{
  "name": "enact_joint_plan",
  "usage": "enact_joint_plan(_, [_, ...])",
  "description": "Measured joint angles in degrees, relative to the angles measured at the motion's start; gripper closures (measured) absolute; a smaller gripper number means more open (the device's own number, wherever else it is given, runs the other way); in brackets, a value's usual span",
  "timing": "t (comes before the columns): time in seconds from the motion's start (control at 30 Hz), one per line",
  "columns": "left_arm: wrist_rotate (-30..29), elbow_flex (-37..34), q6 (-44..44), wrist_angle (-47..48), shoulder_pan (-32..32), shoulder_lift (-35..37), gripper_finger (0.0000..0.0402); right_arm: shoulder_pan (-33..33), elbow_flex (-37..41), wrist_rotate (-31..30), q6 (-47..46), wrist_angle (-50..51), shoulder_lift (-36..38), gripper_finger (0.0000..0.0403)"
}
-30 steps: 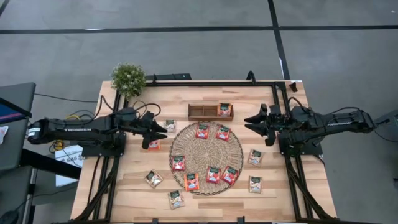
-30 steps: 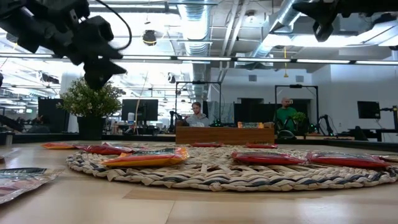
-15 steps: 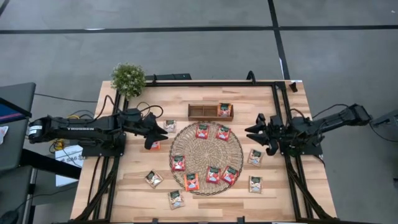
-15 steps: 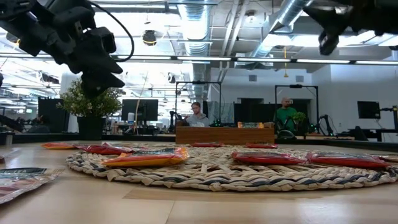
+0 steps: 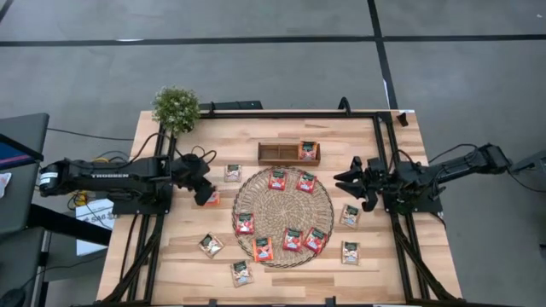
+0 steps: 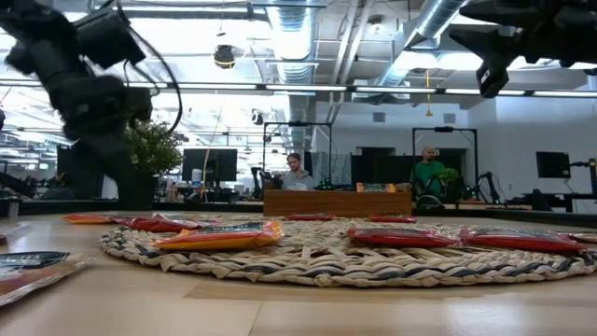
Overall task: Pick & Place Tea
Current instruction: Put the orange tea bag into the right section of the wooden organizer
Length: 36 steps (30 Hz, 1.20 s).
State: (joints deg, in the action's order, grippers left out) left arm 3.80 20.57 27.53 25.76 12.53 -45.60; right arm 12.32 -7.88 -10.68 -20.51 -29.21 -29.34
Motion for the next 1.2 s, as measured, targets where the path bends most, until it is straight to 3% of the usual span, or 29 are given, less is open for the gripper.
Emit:
enact_joint_plan(0.2, [-3.39,9.74,-5.00,8.33,0.00,-6.36,0.0243,-0.89,0.00,0.02,0.00,0.00,0.02,0.0280])
enact_joint_plan(0.47, [-3.89,11.58,-4.58,10.11,0.00,-22.72,0.0243,-0.82,0.00,0.17,-0.02,-0.02,0.02,0.0280])
enact_joint_plan(0.7, [-5.16,18.61,-4.32,17.73,0.00,-34.28,0.0243,-0.83,-0.04,0.16,-0.03,-0.51,0.00,0.0280])
enact_joint_plan(1.0, [-6.18,22.79,-9.23,18.62,0.00,-37.40,0.0243,-0.79,-0.07,0.17,-0.44,-1.31,0.00,0.0280])
enact_joint_plan(1.2, [-6.27,22.77,-9.28,25.03,0.23,-37.40,0.0243,-0.79,-0.07,0.17,-0.44,-1.32,0.00,0.0280])
